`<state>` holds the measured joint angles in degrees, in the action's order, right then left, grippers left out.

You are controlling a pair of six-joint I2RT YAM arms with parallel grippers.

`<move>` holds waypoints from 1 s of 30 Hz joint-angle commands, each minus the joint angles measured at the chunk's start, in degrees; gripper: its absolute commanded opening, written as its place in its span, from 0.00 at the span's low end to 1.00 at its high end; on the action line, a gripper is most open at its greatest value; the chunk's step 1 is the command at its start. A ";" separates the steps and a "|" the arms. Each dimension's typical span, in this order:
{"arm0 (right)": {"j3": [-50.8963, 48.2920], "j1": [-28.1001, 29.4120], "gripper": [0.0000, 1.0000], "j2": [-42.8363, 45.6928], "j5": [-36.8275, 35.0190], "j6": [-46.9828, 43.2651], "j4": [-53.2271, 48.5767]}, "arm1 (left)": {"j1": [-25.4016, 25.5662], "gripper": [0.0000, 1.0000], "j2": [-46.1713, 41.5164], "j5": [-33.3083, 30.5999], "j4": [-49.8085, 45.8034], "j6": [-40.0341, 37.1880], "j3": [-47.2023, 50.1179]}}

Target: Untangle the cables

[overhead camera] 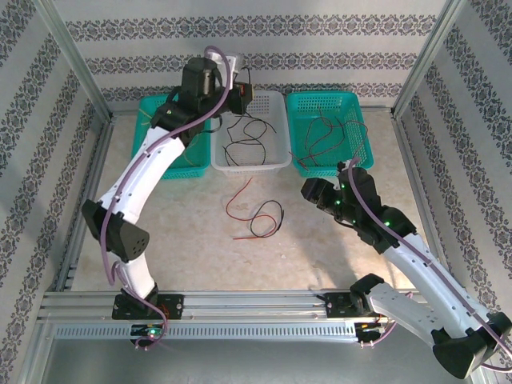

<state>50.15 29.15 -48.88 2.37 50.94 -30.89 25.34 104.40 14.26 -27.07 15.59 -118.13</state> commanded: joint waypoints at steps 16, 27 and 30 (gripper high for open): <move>0.18 1.44 0.54 -0.74 -2.11 -1.85 -3.03 | -1.96 0.61 21.95 -10.86 -10.28 -3.05 -18.13; 2.04 3.90 0.53 -8.52 -2.40 -3.78 -0.92 | -0.10 0.66 -9.83 -0.49 10.29 2.86 26.36; 1.54 5.78 0.53 -11.41 -3.43 -4.65 -0.83 | -0.11 0.63 -19.57 2.85 10.23 4.06 37.65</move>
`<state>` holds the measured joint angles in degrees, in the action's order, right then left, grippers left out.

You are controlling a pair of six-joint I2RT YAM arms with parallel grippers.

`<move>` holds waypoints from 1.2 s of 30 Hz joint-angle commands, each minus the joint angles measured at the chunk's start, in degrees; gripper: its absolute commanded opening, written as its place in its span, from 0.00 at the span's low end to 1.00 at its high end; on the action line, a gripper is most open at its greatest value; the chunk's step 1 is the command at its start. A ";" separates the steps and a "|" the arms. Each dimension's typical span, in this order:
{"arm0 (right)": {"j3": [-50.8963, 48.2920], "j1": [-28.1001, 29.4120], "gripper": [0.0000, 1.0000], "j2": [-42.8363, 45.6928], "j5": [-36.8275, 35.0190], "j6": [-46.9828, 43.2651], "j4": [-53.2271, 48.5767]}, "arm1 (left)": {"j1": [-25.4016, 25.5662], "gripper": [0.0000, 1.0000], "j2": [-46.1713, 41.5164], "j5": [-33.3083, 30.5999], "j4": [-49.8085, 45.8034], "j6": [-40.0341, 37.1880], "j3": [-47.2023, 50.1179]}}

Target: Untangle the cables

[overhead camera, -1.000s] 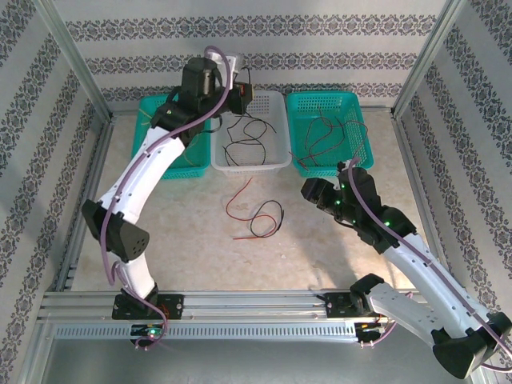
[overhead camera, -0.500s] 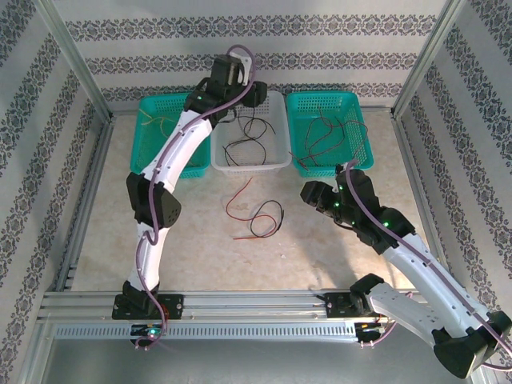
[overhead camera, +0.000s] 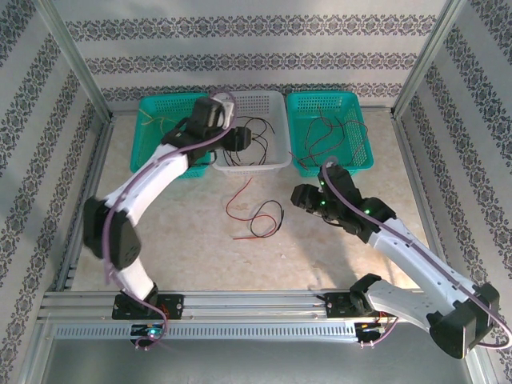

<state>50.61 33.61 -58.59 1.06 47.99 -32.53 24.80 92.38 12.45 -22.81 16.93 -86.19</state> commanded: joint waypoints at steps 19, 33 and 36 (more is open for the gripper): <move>12.02 17.88 0.39 -36.65 -2.77 -4.04 4.43 | 0.24 0.33 -33.57 6.71 3.58 14.29 39.49; 18.86 18.69 0.30 -50.49 -2.42 -6.57 1.18 | -0.49 0.31 -36.13 5.52 4.26 15.05 40.45; 19.87 18.70 0.19 -51.90 -1.95 -7.02 0.43 | -0.49 0.32 -36.07 5.17 4.26 15.06 40.11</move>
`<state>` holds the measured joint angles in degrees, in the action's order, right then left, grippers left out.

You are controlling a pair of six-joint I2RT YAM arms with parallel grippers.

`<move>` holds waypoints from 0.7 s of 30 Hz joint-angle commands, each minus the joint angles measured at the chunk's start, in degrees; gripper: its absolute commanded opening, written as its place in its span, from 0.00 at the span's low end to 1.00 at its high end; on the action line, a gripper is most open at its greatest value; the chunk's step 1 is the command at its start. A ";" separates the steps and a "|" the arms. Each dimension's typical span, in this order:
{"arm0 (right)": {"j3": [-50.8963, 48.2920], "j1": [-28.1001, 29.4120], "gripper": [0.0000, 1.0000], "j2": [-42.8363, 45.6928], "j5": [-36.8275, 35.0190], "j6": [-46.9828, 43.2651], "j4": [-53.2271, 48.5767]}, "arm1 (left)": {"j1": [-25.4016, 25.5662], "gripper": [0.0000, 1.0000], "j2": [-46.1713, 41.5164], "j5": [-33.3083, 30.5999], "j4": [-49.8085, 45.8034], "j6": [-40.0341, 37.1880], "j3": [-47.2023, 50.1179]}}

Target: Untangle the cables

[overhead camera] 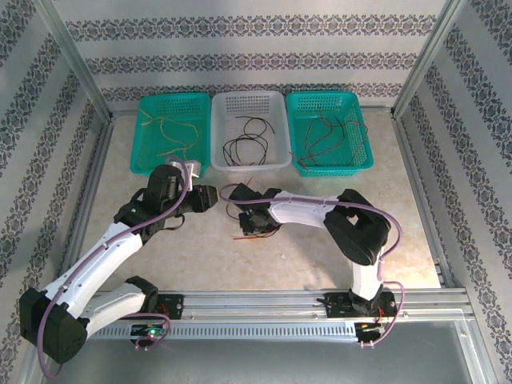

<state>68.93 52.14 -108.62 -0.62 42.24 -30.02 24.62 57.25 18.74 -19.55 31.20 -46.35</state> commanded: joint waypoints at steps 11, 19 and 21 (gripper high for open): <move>-3.21 1.12 0.00 8.07 0.89 -2.78 4.78 | -0.43 0.44 -0.73 1.23 2.85 1.92 -0.37; -11.99 0.77 0.00 26.03 7.15 -2.69 19.81 | -0.44 0.51 0.84 10.40 13.24 6.62 1.61; -12.88 0.47 0.00 27.77 9.33 -2.60 22.01 | -0.46 0.51 1.68 12.93 16.51 8.54 2.03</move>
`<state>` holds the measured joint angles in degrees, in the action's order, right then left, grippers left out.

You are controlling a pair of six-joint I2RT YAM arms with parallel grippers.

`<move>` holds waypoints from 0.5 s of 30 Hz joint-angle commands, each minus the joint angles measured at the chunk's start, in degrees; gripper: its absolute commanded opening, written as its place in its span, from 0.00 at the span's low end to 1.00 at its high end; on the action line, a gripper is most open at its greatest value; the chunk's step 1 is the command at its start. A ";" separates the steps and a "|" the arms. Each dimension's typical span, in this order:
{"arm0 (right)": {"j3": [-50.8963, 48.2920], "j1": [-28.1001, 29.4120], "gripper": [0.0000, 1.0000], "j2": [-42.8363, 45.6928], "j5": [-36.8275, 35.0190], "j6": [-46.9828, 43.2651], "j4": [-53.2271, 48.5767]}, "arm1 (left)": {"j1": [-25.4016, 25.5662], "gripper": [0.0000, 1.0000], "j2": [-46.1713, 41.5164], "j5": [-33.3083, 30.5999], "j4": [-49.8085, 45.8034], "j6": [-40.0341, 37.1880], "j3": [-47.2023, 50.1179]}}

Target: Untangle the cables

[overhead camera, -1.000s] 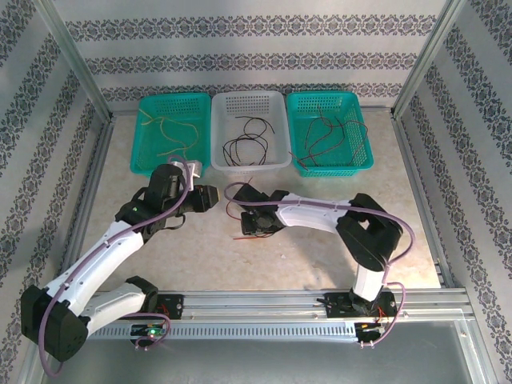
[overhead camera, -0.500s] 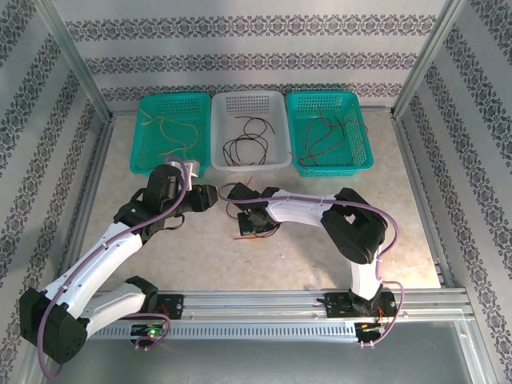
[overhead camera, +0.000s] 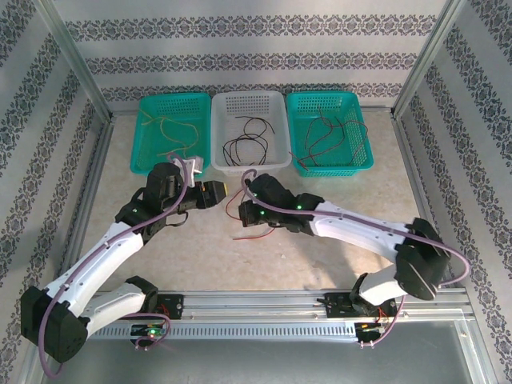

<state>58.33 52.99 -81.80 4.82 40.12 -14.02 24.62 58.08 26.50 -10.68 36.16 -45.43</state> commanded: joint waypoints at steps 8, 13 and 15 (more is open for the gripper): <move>-5.42 -4.20 0.00 7.30 11.60 3.40 16.37 | -0.38 0.54 3.08 13.87 24.26 13.59 4.11; -6.95 -5.82 0.00 9.51 16.05 3.50 19.75 | -0.43 0.55 4.22 14.24 26.08 15.06 4.17; -8.05 -6.54 0.00 10.99 16.62 4.24 21.14 | -0.42 0.56 4.35 14.68 27.48 15.89 4.37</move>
<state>52.18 47.33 -73.06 17.69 43.16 2.35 24.62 62.33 38.96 10.35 49.28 -41.47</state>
